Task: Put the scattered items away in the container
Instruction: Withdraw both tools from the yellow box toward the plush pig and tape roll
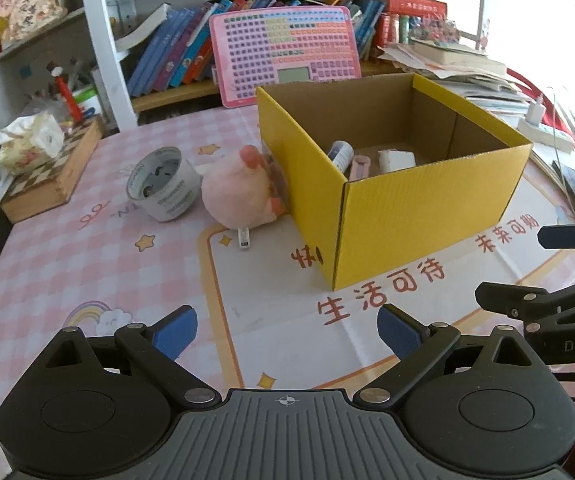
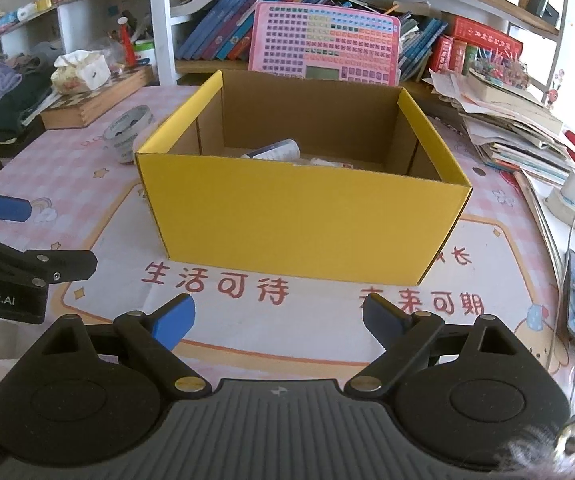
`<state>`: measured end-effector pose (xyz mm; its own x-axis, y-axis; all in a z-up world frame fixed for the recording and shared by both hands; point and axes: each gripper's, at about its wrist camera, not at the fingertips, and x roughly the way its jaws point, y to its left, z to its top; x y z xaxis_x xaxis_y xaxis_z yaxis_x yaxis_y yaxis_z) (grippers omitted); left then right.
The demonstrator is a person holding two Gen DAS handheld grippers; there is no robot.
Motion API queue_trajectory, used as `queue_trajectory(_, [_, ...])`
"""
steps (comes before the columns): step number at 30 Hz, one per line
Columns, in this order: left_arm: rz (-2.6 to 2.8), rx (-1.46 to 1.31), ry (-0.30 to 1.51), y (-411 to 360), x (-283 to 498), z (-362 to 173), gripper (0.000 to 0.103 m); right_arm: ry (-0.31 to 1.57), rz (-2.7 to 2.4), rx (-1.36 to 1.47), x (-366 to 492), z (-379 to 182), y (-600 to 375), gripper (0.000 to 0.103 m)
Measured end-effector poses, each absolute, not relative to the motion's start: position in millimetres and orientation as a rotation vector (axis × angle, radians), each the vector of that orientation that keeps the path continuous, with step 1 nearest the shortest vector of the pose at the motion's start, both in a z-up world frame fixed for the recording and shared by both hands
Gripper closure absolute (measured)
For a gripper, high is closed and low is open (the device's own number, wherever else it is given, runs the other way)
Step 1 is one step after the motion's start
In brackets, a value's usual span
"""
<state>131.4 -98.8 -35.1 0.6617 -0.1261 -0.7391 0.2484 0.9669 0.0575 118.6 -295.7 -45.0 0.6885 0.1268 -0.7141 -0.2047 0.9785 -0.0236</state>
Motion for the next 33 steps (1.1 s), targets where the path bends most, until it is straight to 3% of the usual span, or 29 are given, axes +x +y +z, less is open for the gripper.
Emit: queue_trajectory(33, [-0.291,0.182,0.870,14,138,-42,0.005,0.837,0.165,-0.130,116,-49,-167,0.012])
